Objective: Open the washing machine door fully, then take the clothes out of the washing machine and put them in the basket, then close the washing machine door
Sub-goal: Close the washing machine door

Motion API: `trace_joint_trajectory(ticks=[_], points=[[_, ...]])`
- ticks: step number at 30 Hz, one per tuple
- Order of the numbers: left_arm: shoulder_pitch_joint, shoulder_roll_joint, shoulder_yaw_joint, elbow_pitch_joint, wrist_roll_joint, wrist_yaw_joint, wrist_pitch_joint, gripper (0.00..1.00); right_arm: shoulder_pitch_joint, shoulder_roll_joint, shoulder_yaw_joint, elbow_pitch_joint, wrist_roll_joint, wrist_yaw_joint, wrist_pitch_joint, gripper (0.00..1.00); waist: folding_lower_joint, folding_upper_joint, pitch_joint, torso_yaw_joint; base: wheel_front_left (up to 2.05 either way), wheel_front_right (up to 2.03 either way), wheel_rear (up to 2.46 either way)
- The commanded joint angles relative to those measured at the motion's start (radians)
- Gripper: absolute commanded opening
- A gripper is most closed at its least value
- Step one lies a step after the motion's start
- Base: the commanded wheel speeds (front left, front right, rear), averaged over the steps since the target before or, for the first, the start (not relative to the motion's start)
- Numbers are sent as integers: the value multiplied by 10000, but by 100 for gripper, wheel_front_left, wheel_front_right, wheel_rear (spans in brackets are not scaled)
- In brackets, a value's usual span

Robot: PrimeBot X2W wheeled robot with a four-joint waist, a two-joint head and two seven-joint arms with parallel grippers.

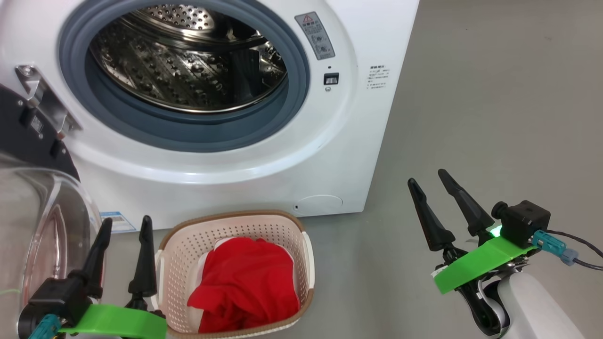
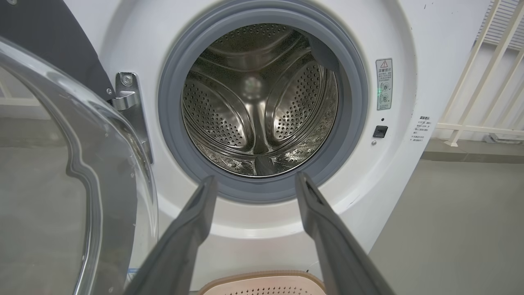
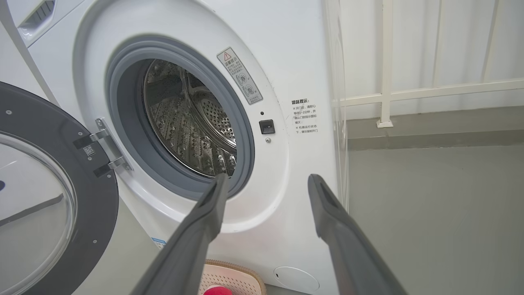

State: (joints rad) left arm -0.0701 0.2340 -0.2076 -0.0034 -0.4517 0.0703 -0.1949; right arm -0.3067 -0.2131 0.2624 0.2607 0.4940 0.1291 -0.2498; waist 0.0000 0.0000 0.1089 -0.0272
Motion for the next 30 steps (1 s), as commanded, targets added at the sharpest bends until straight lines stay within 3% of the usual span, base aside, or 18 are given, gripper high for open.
trace_joint_trajectory(ticks=[1, 14, 30], points=[[-290, 276, 326, -213, -25, 46, -64, 100, 70, 8, 207, -210, -31, 16, -120, 100, 0, 0, -1, -4, -106, 106, 0], [-267, 326, 221, -242, -70, 57, -69, 100, 113, 9, 228, -201, 9, 16, -120, 100, 0, 0, -8, 1, -129, 129, 0], [-319, 371, 172, -252, -141, 131, -86, 100, 114, 40, 120, -217, -9, 16, -120, 100, 0, 0, 76, 54, -11, 11, 0]])
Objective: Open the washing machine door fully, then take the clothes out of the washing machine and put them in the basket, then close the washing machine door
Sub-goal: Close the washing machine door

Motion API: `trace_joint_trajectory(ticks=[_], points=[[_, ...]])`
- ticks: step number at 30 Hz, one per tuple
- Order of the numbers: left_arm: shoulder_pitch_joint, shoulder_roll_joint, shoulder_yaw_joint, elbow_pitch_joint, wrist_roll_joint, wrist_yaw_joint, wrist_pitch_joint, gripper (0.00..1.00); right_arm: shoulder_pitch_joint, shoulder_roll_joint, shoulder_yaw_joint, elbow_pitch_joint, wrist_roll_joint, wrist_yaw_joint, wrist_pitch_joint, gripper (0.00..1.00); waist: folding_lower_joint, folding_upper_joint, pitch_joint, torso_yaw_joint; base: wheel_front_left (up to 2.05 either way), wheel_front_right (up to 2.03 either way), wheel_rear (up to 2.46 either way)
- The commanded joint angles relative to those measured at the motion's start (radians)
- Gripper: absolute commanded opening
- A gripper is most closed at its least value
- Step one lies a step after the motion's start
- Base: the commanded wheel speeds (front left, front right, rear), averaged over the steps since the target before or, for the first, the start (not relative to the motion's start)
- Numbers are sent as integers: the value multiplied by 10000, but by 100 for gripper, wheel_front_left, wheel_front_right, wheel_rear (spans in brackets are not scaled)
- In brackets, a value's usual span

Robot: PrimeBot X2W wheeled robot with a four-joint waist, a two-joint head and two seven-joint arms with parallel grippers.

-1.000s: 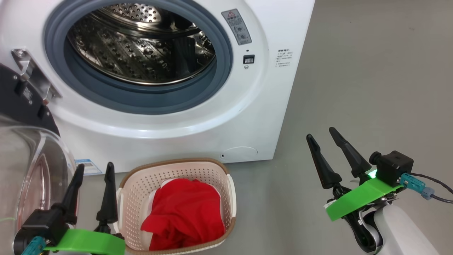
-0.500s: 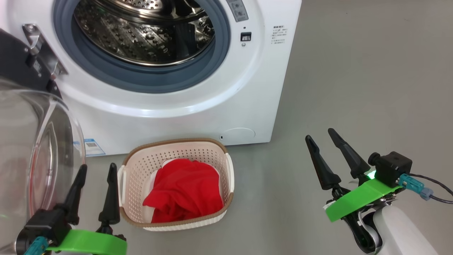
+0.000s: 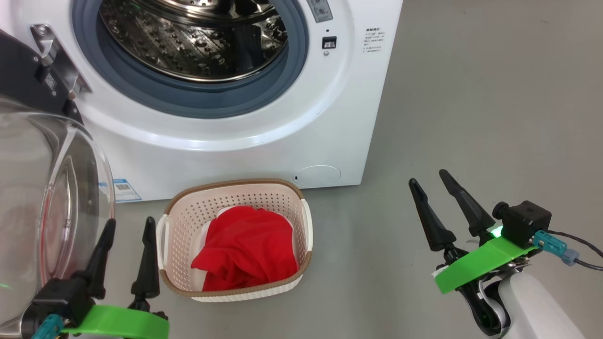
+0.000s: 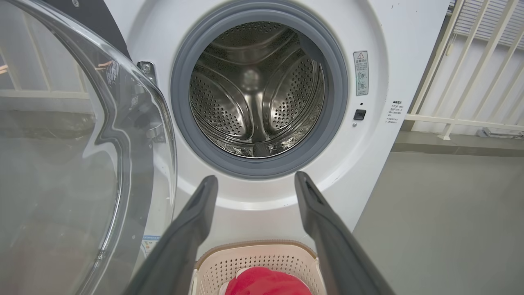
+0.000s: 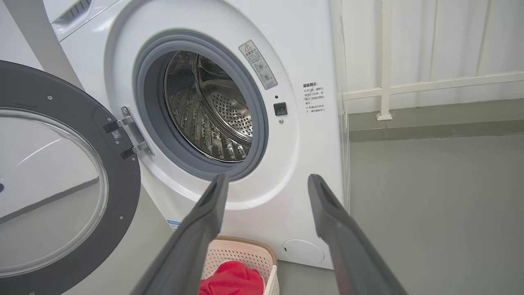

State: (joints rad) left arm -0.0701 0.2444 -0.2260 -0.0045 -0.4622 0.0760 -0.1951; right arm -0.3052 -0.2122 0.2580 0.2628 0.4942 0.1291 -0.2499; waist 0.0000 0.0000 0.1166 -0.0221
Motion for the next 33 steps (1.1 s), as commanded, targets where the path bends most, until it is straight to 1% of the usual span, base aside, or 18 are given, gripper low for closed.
trace_joint_trajectory(ticks=[1, 21, 26, 33], points=[[-325, 273, 356, -234, -43, 72, -90, 100, 100, 32, 164, -237, -11, 16, -119, 100, 0, 0, -1, 7, 0, 0, 0], [-368, 323, 271, -162, -114, 145, -137, 100, 105, 29, 157, -232, -1, 16, -119, 100, 0, 0, 0, 198, 0, 0, 0], [-384, 323, 245, -110, -146, 137, -147, 100, 106, 18, 160, -220, 0, 16, -119, 100, 0, 0, 7, 413, 0, 0, 0], [-371, 306, 210, -38, -185, 169, -176, 100, 94, -7, 208, -198, 15, 16, -119, 100, 0, 0, -50, 980, 0, 0, 0]])
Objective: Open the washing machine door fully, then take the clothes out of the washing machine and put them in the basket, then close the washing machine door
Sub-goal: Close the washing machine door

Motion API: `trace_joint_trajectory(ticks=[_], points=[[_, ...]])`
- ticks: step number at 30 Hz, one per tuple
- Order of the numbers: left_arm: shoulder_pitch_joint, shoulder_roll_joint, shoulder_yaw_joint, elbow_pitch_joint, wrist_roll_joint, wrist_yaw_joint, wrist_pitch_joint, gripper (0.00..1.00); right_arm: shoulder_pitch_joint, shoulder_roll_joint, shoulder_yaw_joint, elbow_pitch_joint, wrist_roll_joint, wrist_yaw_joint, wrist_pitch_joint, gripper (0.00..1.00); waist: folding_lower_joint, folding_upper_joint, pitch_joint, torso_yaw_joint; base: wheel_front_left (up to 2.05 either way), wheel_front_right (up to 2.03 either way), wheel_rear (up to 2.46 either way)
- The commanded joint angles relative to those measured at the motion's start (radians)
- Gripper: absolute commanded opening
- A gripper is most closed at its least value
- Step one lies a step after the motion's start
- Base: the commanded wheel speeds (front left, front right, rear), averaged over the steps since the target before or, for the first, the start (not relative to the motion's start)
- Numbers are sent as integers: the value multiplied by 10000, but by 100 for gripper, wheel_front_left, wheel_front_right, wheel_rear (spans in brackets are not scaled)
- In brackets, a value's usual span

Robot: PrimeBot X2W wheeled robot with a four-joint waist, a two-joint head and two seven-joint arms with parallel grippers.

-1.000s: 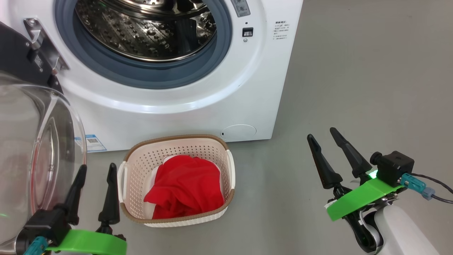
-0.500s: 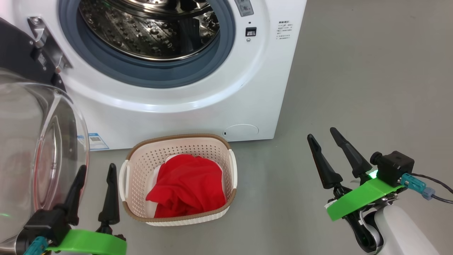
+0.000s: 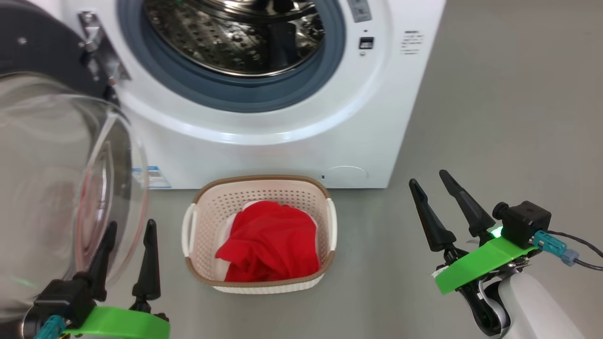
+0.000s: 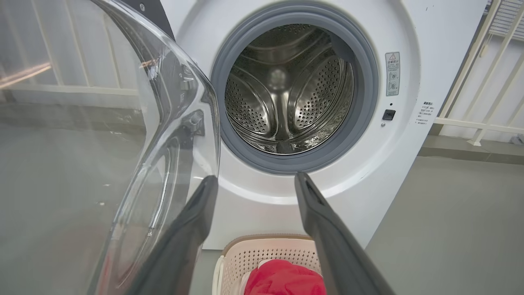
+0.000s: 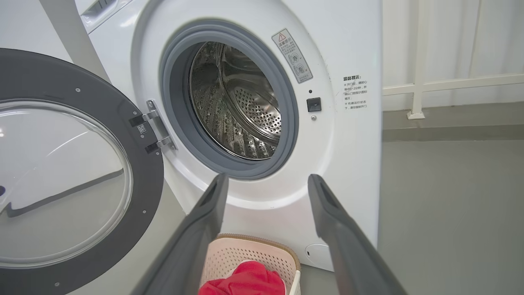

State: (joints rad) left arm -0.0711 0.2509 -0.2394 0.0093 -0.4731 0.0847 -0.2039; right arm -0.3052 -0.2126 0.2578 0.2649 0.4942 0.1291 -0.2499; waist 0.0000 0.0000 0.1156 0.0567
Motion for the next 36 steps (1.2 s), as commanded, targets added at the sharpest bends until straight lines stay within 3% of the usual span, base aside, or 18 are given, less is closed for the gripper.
trace_joint_trajectory(ticks=[1, 36], points=[[-354, 242, 341, -165, -83, 85, -91, 100, 97, -10, 222, -209, 21, 16, -119, 100, 0, 0, -58, 285, 0, 0, 0], [-2, 257, 209, 140, -188, 473, -73, 100, 266, -176, 675, 80, 243, 16, -119, 100, 0, 0, -597, 3122, 0, 0, 0]])
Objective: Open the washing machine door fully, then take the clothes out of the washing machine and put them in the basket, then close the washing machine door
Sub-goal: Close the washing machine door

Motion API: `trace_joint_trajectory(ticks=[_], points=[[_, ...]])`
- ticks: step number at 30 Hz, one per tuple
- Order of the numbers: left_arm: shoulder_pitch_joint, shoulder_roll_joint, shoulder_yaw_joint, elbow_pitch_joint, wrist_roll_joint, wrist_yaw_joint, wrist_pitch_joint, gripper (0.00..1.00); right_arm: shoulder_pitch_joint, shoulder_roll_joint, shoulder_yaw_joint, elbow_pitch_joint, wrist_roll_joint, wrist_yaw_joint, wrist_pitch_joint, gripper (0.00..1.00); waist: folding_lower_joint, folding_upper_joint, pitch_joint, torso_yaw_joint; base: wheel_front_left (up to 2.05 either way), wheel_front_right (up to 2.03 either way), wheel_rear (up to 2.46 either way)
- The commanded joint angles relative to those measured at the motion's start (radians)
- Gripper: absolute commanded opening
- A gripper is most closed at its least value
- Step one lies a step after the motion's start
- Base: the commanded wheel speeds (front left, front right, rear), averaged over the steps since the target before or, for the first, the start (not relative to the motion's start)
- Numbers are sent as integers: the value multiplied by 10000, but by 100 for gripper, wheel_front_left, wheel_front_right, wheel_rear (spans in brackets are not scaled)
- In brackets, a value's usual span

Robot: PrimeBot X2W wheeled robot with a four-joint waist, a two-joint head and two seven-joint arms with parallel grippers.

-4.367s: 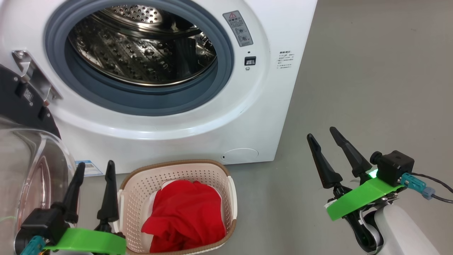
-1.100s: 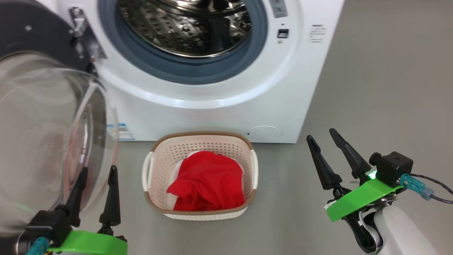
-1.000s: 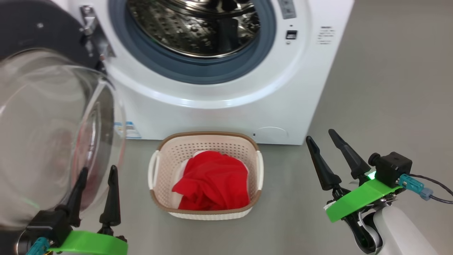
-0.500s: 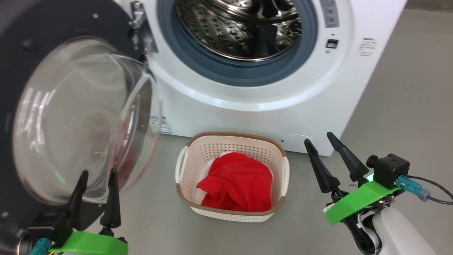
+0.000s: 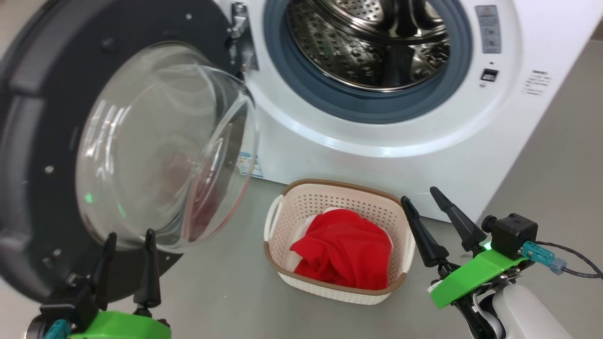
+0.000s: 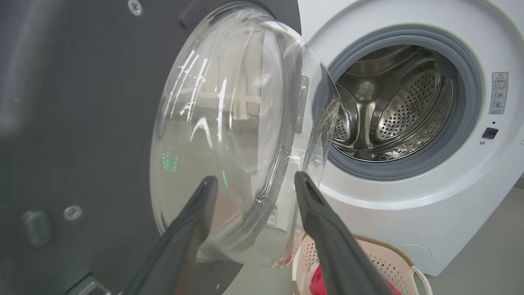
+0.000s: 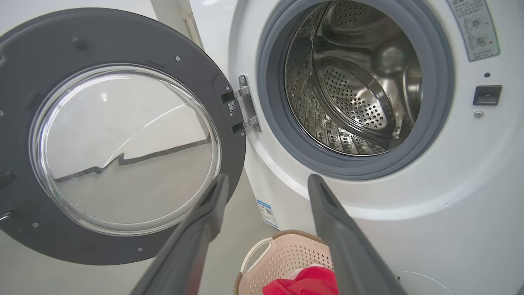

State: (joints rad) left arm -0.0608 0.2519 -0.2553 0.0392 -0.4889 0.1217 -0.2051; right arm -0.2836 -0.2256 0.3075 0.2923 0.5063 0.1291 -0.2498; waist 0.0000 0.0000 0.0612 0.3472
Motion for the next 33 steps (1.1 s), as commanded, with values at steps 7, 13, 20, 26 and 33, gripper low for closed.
trace_joint_trajectory(ticks=[7, 13, 20, 26, 33], points=[[-65, 185, 318, -64, 26, 288, -79, 100, 56, -71, 249, -154, 142, 16, -120, 100, 0, 0, -80, 672, 0, 0, 0], [-37, 189, 314, -42, 61, 418, -91, 100, 64, -52, 296, -124, 163, 16, -120, 100, 0, 0, -130, 905, 0, 0, 0], [-18, 226, 317, -60, 68, 534, -64, 100, 69, -40, 306, -115, 189, 16, -120, 100, 0, 0, -170, 1038, 0, 0, 0], [0, 277, 337, -108, 52, 613, -32, 100, 69, -18, 294, -122, 215, 16, -120, 100, 0, 0, -181, 1045, 0, 0, 0], [3, 315, 332, -165, 51, 683, -29, 100, 91, 4, 266, -129, 230, 16, -120, 100, 0, 0, -211, 1037, 0, 0, 0]])
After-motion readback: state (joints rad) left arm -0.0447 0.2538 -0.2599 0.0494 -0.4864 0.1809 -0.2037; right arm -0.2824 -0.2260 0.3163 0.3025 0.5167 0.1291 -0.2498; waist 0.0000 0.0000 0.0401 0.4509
